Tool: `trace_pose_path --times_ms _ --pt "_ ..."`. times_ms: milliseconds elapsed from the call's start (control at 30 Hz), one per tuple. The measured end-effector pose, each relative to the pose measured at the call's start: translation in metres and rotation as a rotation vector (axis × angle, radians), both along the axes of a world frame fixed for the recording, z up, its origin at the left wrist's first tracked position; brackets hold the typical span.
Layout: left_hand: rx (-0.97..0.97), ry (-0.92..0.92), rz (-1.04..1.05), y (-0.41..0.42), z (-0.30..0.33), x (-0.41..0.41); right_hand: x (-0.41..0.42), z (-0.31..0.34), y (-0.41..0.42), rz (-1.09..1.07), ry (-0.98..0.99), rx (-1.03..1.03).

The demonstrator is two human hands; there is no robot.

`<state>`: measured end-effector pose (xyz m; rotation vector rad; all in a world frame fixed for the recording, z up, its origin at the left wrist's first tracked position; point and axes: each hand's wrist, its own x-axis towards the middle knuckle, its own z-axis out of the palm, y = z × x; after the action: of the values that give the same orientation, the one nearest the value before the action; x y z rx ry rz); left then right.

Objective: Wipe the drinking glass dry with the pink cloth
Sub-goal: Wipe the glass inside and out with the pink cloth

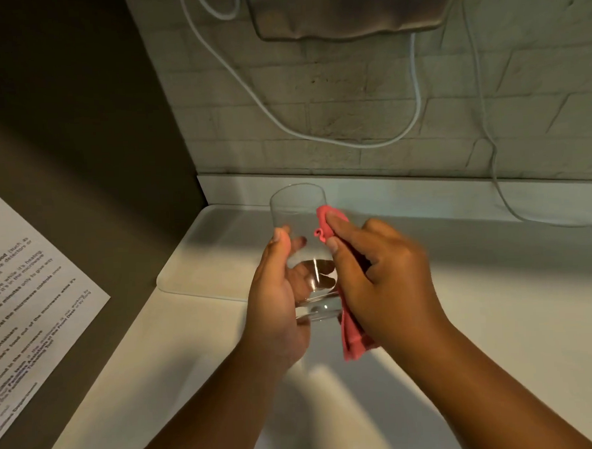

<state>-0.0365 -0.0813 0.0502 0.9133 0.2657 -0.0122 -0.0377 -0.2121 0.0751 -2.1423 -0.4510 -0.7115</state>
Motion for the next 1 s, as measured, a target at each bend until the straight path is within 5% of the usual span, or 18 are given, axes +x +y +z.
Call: trace_pose_path --times_ms 333,633,800,1000 --pt "0.13 -0.032 -0.119 -0.006 -0.007 -0.01 -0.011 0.015 0.01 0.06 -0.073 -0.175" --pt "-0.026 -0.047 -0.181 -0.007 -0.01 -0.011 0.025 0.018 0.001 -0.066 -0.04 0.099" --pt "0.011 -0.116 -0.145 0.003 -0.006 -0.007 0.03 0.03 -0.023 -0.032 0.207 0.61" --pt "0.04 -0.107 -0.057 0.021 0.002 0.008 0.016 0.027 -0.044 -0.036 0.274 0.706"
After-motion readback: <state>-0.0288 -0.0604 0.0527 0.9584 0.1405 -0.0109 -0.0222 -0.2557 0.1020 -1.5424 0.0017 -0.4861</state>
